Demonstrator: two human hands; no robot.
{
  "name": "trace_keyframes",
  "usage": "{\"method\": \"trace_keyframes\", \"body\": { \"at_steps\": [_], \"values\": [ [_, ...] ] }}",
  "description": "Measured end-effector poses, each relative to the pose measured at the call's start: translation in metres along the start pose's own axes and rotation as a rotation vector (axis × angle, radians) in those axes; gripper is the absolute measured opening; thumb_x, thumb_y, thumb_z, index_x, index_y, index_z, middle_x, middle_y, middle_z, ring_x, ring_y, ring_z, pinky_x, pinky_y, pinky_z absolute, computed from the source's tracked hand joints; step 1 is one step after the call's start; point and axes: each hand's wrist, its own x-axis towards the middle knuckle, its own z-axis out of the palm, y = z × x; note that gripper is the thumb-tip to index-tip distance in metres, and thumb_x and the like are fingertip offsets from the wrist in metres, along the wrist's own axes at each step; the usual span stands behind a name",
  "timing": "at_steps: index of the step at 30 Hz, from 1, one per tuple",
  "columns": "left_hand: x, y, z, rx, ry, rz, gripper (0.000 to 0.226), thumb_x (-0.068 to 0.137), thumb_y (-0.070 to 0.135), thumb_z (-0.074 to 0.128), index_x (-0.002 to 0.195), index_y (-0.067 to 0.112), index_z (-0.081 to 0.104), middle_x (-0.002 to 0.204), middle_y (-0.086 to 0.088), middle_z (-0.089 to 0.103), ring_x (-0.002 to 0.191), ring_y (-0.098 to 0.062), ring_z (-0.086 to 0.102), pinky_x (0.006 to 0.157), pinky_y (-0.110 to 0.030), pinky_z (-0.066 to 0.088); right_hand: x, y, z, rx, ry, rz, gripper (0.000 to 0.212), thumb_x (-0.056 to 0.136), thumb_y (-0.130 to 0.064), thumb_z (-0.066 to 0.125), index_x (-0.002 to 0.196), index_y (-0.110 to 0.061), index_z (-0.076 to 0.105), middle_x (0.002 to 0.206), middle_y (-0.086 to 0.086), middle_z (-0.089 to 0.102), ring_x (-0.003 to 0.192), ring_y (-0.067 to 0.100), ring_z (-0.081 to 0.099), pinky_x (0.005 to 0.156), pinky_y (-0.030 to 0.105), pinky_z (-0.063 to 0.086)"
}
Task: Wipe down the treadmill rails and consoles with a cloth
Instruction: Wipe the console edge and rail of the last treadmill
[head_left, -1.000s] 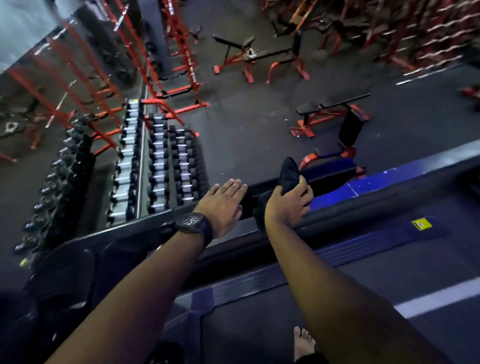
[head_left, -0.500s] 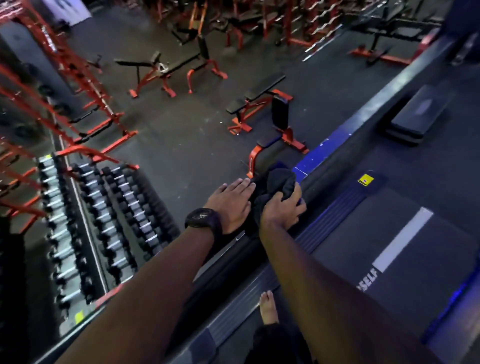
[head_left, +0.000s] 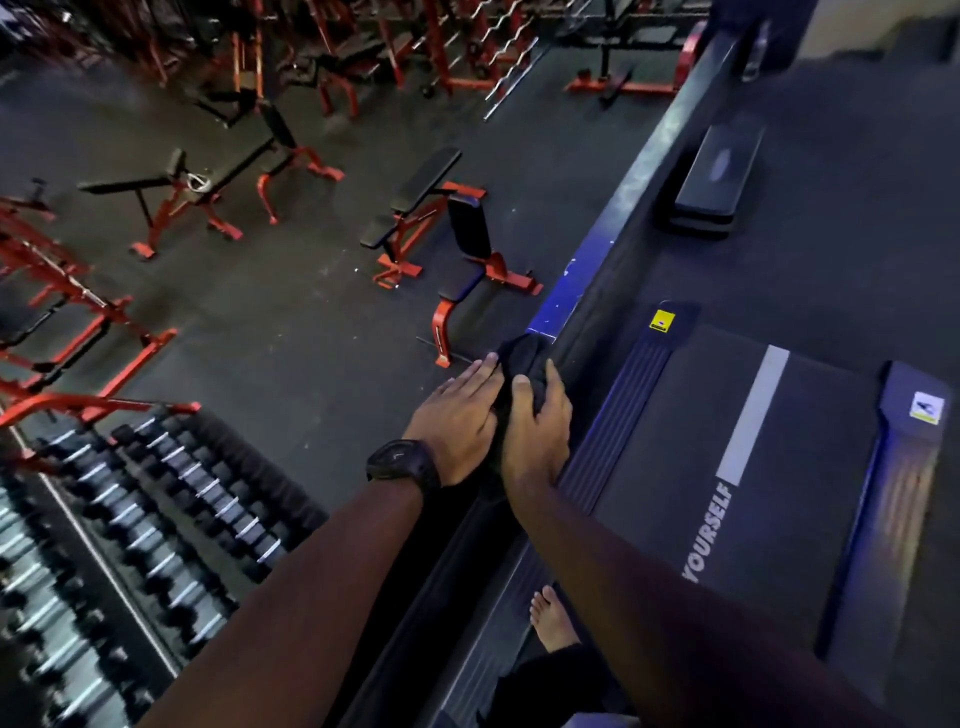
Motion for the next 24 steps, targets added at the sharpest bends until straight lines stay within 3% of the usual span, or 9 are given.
{"method": "trace_keyframes", "body": {
  "at_steps": [3, 5, 8, 10, 14, 17, 19, 24],
  "values": [
    [-0.005, -0.002, 0.004, -0.051, 0.009, -0.008, 0.059, 0.103, 0.018, 0.034, 0.159, 0.016, 0.015, 0.167, 0.003, 0.006, 0.153, -0.009, 0.007, 0.123, -0.028, 0.012, 0.004, 0.001, 0.000, -0.035, 0.019, 0.003, 0.050, 0.099, -0.045, 0.055, 0.148, -0.038, 0.046, 0.147, -0.003, 0.050, 0.129, 0.021, 0.053, 0.102, 0.036, 0.041],
    [-0.006, 0.000, 0.006, -0.047, 0.017, -0.012, 0.058, 0.105, 0.020, 0.033, 0.159, 0.016, 0.013, 0.167, 0.003, 0.006, 0.153, -0.009, 0.006, 0.124, -0.030, 0.011, 0.020, 0.002, -0.007, -0.110, 0.097, 0.108, 0.044, 0.100, -0.035, 0.055, 0.143, -0.036, 0.048, 0.140, 0.003, 0.053, 0.123, 0.029, 0.056, 0.093, 0.037, 0.043],
    [-0.006, 0.003, 0.007, -0.057, 0.013, -0.027, 0.058, 0.105, 0.021, 0.033, 0.159, 0.015, 0.013, 0.167, 0.002, 0.006, 0.153, -0.009, 0.006, 0.124, -0.034, 0.014, 0.037, 0.012, -0.029, -0.254, 0.162, 0.276, 0.043, 0.099, -0.027, 0.058, 0.140, -0.034, 0.048, 0.141, 0.009, 0.049, 0.120, 0.039, 0.056, 0.091, 0.043, 0.047],
    [-0.005, 0.004, 0.008, -0.059, 0.008, -0.033, 0.058, 0.105, 0.020, 0.033, 0.159, 0.015, 0.013, 0.167, 0.001, 0.006, 0.153, -0.009, 0.006, 0.124, -0.036, 0.014, 0.031, 0.014, -0.025, -0.284, 0.111, 0.203, 0.045, 0.098, -0.027, 0.059, 0.141, -0.035, 0.048, 0.142, 0.008, 0.049, 0.120, 0.037, 0.056, 0.092, 0.043, 0.047],
    [-0.004, 0.003, 0.011, -0.024, 0.012, -0.031, 0.058, 0.105, 0.020, 0.031, 0.159, 0.015, 0.011, 0.167, 0.002, 0.005, 0.153, -0.009, 0.003, 0.124, -0.036, 0.016, 0.008, 0.004, 0.001, -0.063, 0.033, 0.142, 0.053, 0.099, -0.036, 0.052, 0.151, -0.036, 0.044, 0.149, 0.000, 0.050, 0.129, 0.025, 0.053, 0.101, 0.036, 0.038],
    [-0.008, 0.002, 0.012, -0.020, 0.016, -0.021, 0.057, 0.106, 0.022, 0.031, 0.159, 0.017, 0.011, 0.167, 0.004, 0.003, 0.153, -0.007, 0.000, 0.124, -0.034, 0.014, 0.001, 0.014, -0.005, 0.040, 0.038, 0.044, 0.057, 0.100, -0.038, 0.056, 0.154, -0.036, 0.039, 0.156, -0.009, 0.045, 0.139, 0.014, 0.045, 0.102, 0.026, 0.028],
    [-0.010, 0.002, 0.013, -0.038, 0.018, -0.019, 0.057, 0.107, 0.023, 0.031, 0.159, 0.018, 0.010, 0.167, 0.006, 0.002, 0.152, -0.005, -0.002, 0.124, -0.032, 0.013, 0.003, 0.019, -0.004, 0.085, 0.024, -0.016, 0.055, 0.100, -0.036, 0.057, 0.153, -0.037, 0.041, 0.156, -0.012, 0.044, 0.140, 0.009, 0.042, 0.106, 0.024, 0.028],
    [-0.013, 0.000, 0.014, -0.043, -0.016, -0.010, 0.064, 0.102, 0.045, 0.018, 0.159, 0.019, 0.007, 0.166, 0.009, -0.004, 0.151, -0.003, -0.006, 0.124, -0.030, 0.011, 0.025, 0.018, 0.011, 0.205, -0.013, 0.259, 0.052, 0.096, -0.059, 0.046, 0.146, -0.047, 0.044, 0.148, -0.008, 0.052, 0.133, 0.018, 0.051, 0.110, 0.043, 0.040]
  ]
}}
